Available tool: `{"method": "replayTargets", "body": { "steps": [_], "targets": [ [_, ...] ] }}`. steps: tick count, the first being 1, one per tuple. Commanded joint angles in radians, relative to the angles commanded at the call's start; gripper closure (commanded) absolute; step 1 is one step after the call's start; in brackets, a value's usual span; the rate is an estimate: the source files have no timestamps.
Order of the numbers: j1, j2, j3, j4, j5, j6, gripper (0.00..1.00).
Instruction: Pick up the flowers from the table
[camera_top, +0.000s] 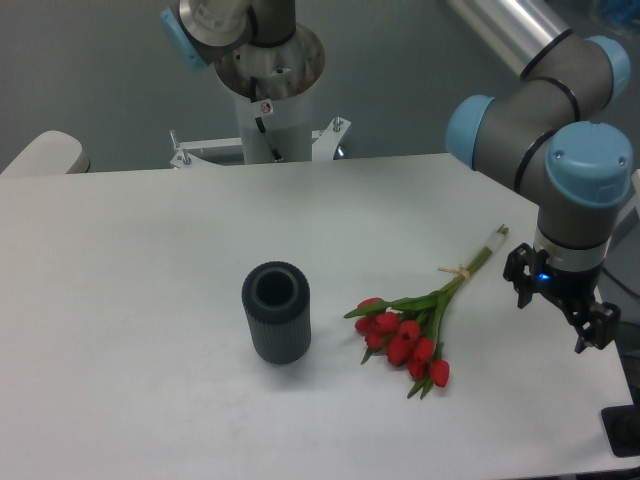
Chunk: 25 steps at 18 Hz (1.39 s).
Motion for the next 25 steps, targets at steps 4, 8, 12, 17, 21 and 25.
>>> {"method": "replayTargets", "body": {
  "steps": [4, 8, 12, 17, 21, 25],
  "targets": [
    [-0.002, 0.011, -0.043, -0.011, 0.027, -0.118, 0.0],
    [0.002, 0.012, -0.112, -0.017, 0.057, -0.169, 0.0],
    [0.005, 0.025, -0.175, -0.028, 0.04, -0.195, 0.0],
    [0.02, 0.054, -0.25, -0.006, -0.046, -0.18, 0.0],
    [0.041, 0.074, -0.314, 0.017, -0.106, -0.134, 0.0],
    [0.043, 0.104, -0.413, 0.093, -0.11, -0.135, 0.0]
  ]
}}
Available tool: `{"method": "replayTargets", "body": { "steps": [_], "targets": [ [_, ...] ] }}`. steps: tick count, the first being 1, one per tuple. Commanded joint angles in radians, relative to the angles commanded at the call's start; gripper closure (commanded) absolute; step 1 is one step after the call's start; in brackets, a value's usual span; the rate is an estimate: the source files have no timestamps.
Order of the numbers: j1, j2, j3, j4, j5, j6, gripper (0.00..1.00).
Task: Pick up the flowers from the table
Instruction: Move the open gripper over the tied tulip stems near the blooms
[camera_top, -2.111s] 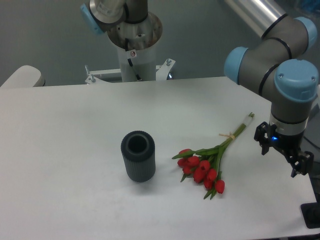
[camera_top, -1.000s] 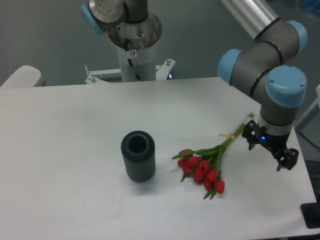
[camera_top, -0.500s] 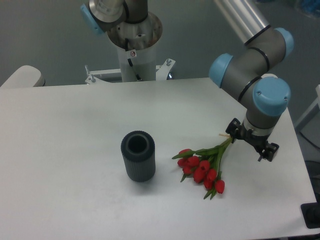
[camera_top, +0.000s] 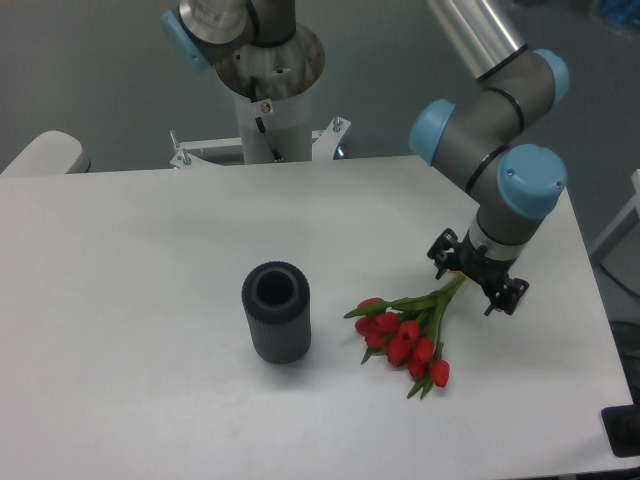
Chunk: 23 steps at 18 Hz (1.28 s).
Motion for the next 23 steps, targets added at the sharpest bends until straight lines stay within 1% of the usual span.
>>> {"method": "replayTargets", "body": {
  "steps": [2, 5, 6, 8, 9, 12, 17, 19, 21, 23],
  "targets": [
    [-0.005, 0.009, -0.009, -0.001, 0.0, -0.008, 0.0],
    [-0.005, 0.006, -0.029, 0.005, -0.002, -0.011, 0.0],
    [-0.005, 0.002, -0.038, 0.021, -0.005, -0.011, 0.0],
    [-0.003, -0.009, -0.069, 0.106, -0.014, -0.011, 0.0],
    [-0.003, -0.015, -0.074, 0.126, -0.014, -0.012, 0.0],
    [-0.008, -0.018, -0.074, 0.132, -0.015, -0.026, 0.0],
    [-0.012, -0.02, -0.097, 0.144, -0.015, -0.029, 0.0],
    [-0.015, -0.029, -0.101, 0.15, -0.017, -0.029, 0.0],
    [-0.02, -0.035, -0.104, 0.179, -0.02, -0.04, 0.0],
    [-0.037, -0.047, -0.094, 0.184, -0.02, -0.069, 0.0]
  ]
}}
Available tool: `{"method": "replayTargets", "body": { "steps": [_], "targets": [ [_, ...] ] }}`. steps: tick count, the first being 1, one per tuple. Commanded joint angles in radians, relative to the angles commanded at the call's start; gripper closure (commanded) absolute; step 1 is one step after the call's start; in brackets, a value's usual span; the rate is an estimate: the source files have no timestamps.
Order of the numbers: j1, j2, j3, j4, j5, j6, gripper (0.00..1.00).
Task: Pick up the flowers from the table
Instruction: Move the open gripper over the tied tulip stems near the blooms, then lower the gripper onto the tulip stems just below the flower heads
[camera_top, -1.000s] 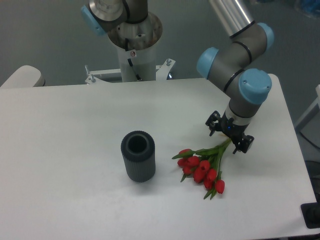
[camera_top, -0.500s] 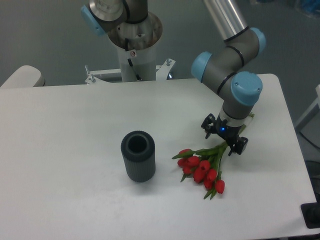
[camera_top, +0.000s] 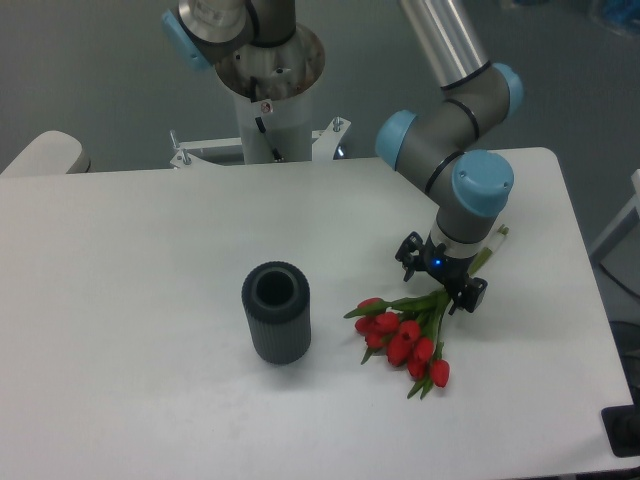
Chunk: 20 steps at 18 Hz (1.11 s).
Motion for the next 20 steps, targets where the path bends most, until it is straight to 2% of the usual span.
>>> {"method": "replayTargets", "body": {
  "steps": [15, 20],
  "targets": [
    [-0.011, -0.017, 0.011, 0.009, -0.009, 0.0, 0.0],
    [-0.015, -0.022, 0.008, 0.031, -0.026, -0.002, 0.13]
  ]
}}
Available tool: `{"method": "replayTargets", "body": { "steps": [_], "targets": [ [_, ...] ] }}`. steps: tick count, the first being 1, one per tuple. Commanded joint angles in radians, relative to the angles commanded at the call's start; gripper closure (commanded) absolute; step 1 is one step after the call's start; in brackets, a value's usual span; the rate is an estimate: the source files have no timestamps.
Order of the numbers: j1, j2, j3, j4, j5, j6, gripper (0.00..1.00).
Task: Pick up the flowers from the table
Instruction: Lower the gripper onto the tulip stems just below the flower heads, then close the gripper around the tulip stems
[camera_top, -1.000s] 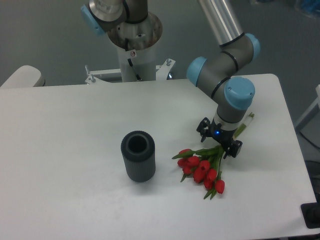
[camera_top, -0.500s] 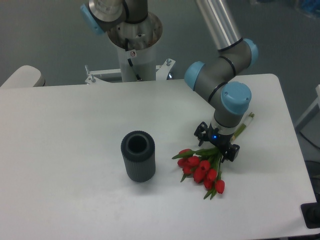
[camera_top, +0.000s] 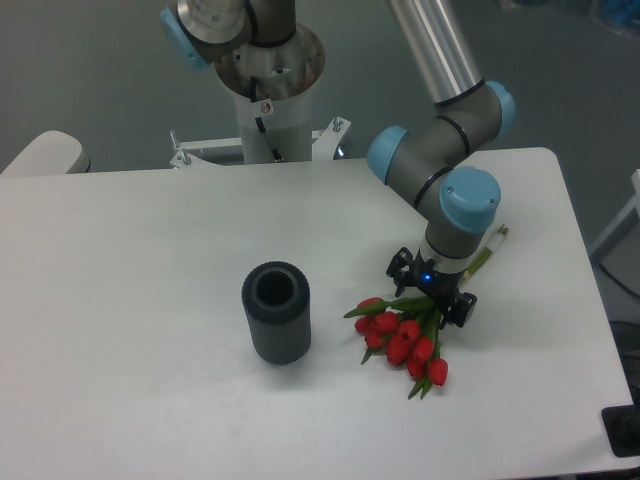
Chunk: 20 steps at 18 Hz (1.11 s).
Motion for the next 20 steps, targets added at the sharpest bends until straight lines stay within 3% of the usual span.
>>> {"method": "replayTargets", "body": {
  "steps": [3, 12, 20],
  "targets": [
    [-0.003, -0.003, 0.003, 0.003, 0.002, 0.0, 0.22],
    [-0.002, -0.006, 0.023, 0.003, 0.002, 0.005, 0.64],
    [0.0, -0.006, 0.038, 0.003, 0.0, 0.014, 0.7]
  ]
}}
